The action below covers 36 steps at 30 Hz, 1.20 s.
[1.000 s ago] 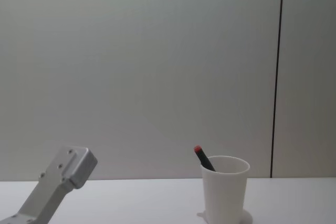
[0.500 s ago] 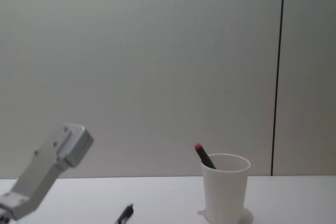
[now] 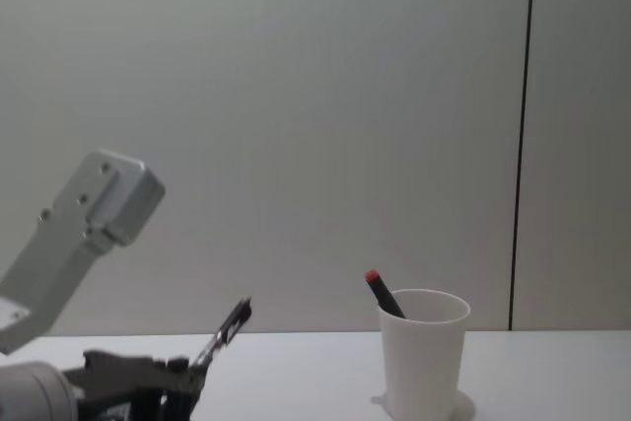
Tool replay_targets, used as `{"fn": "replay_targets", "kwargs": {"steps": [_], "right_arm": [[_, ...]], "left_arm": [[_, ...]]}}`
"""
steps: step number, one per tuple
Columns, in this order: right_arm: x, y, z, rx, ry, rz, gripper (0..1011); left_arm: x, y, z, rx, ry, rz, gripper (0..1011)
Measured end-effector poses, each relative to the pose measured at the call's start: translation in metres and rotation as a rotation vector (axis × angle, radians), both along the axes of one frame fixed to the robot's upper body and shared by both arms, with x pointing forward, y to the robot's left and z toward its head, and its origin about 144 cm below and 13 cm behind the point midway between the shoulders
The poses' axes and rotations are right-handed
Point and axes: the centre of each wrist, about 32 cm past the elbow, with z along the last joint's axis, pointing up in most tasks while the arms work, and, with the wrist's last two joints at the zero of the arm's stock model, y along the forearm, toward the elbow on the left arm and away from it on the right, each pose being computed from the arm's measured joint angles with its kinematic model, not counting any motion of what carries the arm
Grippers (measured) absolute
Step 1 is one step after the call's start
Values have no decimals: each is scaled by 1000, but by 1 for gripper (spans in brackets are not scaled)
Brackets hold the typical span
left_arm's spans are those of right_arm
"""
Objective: Place the pen into the pen holder.
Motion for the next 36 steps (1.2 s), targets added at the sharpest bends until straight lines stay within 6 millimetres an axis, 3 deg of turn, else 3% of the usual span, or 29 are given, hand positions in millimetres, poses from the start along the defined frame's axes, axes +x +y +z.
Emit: {"fn": "replay_targets", "kwargs": {"steps": [20, 36], "right_arm": [[0, 0, 0, 0, 0, 0, 1001], [0, 0, 0, 0, 0, 0, 1001]], "left_arm": [[0, 6, 14, -64, -274, -188, 136], [23, 10, 21, -140, -426, -422, 136]]}}
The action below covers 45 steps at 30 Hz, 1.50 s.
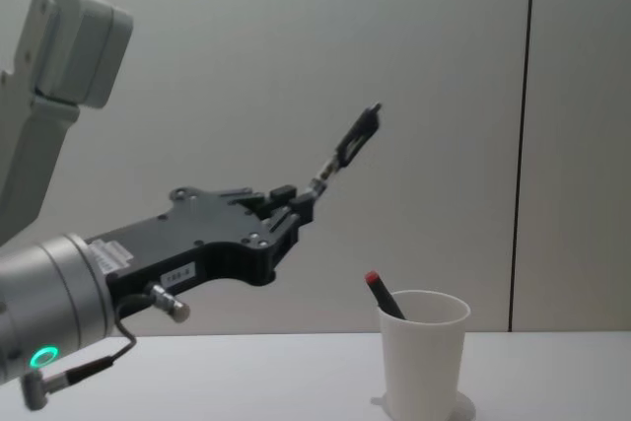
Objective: Place the pen into the pen holder.
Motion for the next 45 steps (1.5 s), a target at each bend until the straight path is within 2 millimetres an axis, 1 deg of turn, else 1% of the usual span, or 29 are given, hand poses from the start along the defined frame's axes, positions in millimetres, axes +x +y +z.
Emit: {"fn": "replay_targets", "kwargs": {"steps": [7, 13, 18, 20, 21, 22, 24, 26, 34, 45], "right_arm": [[0, 0, 0, 0, 0, 0, 1001], [0, 0, 0, 0, 0, 0, 1001], [0, 0, 0, 0, 0, 0, 1001], [0, 0, 0, 0, 0, 0, 1001], [0, 0, 0, 0, 0, 0, 1001], [0, 0, 0, 0, 0, 0, 1001], [0, 0, 0, 0, 0, 0, 1001], [0, 0, 0, 0, 0, 0, 1001], [0, 0, 0, 0, 0, 0, 1001], [0, 0, 0, 0, 0, 0, 1001]], "left_arm": [[13, 0, 3, -4, -24, -98, 136], [30, -1, 6, 6, -21, -203, 136], [42, -1, 7, 20, -7, -270, 136], [49, -2, 10, 26, -3, -304, 136], [53, -1, 9, 31, 8, -319, 136], [53, -1, 9, 31, 8, -319, 136], [62, -3, 10, 39, 21, -357, 136], [63, -3, 10, 40, 23, -361, 136], [85, -10, 12, 58, 60, -456, 136], [101, -21, 12, 72, 103, -542, 136]]}}
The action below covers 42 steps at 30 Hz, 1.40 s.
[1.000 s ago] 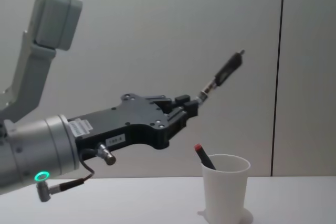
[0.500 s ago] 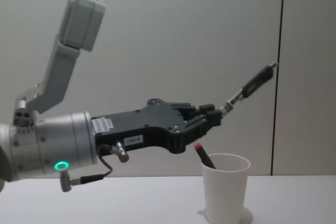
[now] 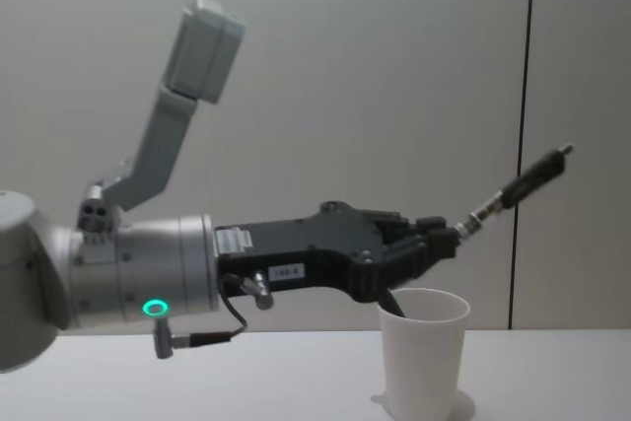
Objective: Place the pen into the pen holder.
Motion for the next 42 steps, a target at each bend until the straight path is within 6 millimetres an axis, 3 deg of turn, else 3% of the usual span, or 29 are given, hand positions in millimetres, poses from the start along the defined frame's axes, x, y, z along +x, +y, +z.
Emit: {"fn": "replay_targets", "kwargs": {"steps": [15, 42], "right_arm": [[0, 0, 0, 0, 0, 0, 1001], [-4, -5, 1, 20, -17, 44, 1001]], "left_arm": [[9, -20, -7, 12, 47, -73, 136], [11, -29, -10, 15, 65, -99, 136]]}}
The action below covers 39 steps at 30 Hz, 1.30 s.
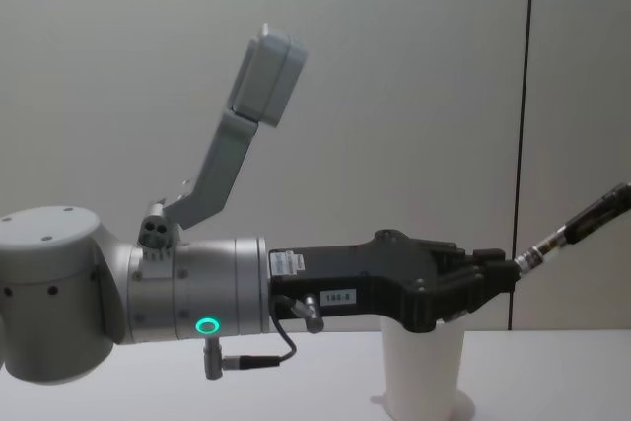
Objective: Place the pen into the pen holder.
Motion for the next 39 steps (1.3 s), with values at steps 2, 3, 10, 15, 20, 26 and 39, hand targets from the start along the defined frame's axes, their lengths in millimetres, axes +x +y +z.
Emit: {"fn": "replay_targets", "kwargs": {"steps": [2, 3, 10, 15, 20, 26, 39], "right_arm": [[-1, -2, 0, 5, -2, 7, 1001], [-2, -4, 0, 9, -3, 14, 1001], [-6, -15, 1, 36, -6, 55, 1001], [-9, -24, 0, 55, -1, 80, 1001], [-13, -33, 0, 76, 8, 102, 1001], [-19, -45, 0, 112, 30, 146, 1001], [-35, -61, -3, 208, 76, 243, 1001]], "left_arm": [[0, 0, 0, 0, 0, 0, 136], [0, 0, 0, 0, 1, 0, 136], [0, 0, 0, 0, 1, -2, 136], [0, -1, 0, 0, 1, -2, 136], [0, -1, 0, 0, 2, -3, 136], [0, -1, 0, 1, 2, -3, 136], [0, -1, 0, 1, 2, -3, 136]]}}
